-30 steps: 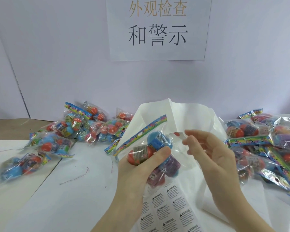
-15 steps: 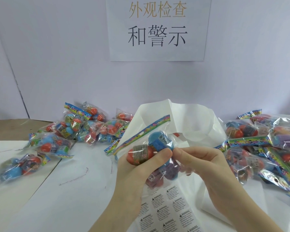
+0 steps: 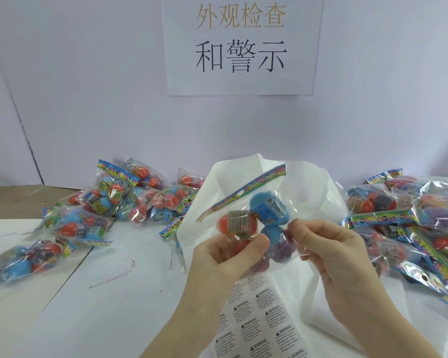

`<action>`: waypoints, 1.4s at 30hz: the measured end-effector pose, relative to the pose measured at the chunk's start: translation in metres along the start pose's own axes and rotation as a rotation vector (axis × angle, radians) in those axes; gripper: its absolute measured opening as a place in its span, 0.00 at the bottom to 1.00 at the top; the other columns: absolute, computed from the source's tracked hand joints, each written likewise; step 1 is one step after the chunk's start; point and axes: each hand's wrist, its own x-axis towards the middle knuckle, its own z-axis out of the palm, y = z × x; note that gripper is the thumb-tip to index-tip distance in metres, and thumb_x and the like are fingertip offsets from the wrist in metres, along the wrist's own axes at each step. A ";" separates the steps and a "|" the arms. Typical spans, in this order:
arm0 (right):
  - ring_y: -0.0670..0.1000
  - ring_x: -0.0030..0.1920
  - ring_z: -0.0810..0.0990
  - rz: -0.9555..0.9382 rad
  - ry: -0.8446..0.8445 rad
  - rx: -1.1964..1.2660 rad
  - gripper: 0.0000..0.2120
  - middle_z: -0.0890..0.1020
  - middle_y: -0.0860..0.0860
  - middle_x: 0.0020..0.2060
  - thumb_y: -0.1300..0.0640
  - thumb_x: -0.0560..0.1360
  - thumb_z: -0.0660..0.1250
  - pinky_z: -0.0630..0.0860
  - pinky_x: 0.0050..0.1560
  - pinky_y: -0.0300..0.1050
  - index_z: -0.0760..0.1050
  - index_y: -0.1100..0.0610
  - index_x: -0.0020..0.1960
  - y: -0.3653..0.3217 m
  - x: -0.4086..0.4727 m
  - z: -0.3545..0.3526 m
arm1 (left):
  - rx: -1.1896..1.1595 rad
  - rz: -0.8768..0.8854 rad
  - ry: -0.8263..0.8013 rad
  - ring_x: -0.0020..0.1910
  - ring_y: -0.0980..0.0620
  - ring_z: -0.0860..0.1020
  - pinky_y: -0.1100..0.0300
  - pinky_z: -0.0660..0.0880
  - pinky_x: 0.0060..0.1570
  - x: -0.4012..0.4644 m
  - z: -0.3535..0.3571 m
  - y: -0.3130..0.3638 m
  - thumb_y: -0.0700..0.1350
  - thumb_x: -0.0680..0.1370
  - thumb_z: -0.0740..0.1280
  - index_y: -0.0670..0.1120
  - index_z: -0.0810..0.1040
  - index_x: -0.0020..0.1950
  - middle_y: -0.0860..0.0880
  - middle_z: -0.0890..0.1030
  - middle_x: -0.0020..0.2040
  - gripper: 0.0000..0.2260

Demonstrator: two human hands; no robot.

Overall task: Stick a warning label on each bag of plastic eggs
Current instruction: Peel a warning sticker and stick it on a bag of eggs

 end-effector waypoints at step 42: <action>0.44 0.26 0.78 0.010 -0.050 0.159 0.09 0.81 0.51 0.27 0.56 0.63 0.66 0.75 0.30 0.33 0.82 0.57 0.28 -0.002 0.001 -0.001 | 0.164 0.173 0.344 0.28 0.56 0.79 0.69 0.74 0.31 -0.003 0.003 0.000 0.56 0.62 0.67 0.49 0.85 0.36 0.51 0.83 0.33 0.13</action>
